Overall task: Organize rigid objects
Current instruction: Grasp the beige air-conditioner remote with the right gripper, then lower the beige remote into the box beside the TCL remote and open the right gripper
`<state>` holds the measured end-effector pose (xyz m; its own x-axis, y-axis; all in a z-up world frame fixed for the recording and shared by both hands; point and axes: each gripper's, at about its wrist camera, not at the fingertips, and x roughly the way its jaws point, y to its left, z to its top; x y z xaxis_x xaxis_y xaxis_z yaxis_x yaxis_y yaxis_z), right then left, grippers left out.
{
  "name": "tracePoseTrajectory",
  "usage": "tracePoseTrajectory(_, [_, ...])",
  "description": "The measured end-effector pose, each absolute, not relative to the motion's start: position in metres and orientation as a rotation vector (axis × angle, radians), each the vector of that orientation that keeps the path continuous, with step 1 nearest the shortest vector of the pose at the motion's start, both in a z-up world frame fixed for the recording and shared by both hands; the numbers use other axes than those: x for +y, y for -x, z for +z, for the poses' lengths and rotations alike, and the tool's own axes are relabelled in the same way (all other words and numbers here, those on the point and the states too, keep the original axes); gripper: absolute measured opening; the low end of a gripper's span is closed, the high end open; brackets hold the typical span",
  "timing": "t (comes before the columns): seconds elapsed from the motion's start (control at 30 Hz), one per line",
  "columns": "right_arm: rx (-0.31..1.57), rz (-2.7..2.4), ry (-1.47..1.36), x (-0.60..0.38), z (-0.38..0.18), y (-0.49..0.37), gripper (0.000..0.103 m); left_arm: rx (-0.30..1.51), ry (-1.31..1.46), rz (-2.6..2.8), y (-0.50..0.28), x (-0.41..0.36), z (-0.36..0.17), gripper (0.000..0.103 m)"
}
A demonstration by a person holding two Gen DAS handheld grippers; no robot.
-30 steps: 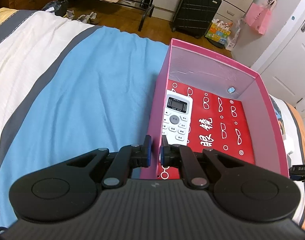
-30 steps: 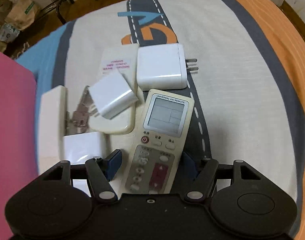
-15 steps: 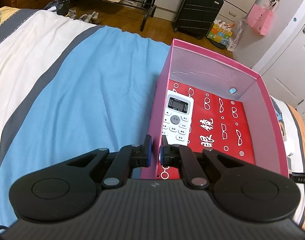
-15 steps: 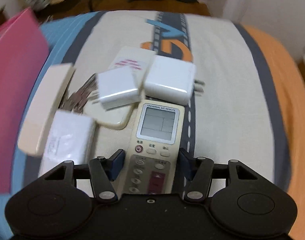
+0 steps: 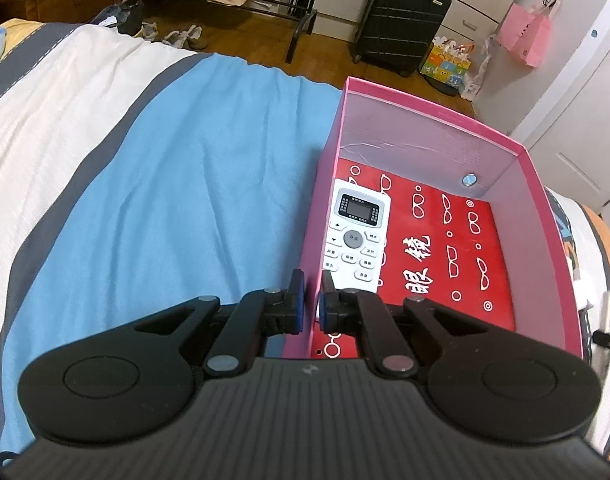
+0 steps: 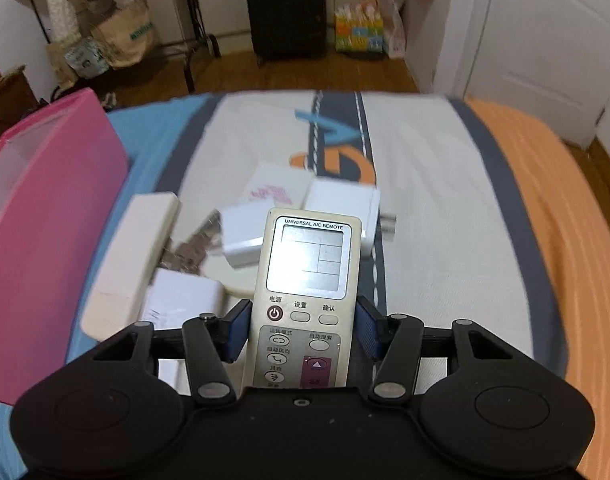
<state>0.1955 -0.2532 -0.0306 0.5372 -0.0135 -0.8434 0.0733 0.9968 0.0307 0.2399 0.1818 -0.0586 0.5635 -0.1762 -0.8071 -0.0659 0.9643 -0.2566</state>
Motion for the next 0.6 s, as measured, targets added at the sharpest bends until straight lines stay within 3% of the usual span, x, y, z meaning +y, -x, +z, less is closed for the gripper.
tracePoseTrajectory(0.4, [0.821,0.311,-0.117,-0.182,0.082,-0.214,0.06,0.986,0.286,-0.087,-0.242,0.187,-0.058,0.006])
tracePoseTrajectory(0.6, [0.94,0.528,-0.189,-0.103,0.093,-0.262,0.06,0.982,0.285,-0.088,-0.243,0.187,-0.059,0.006])
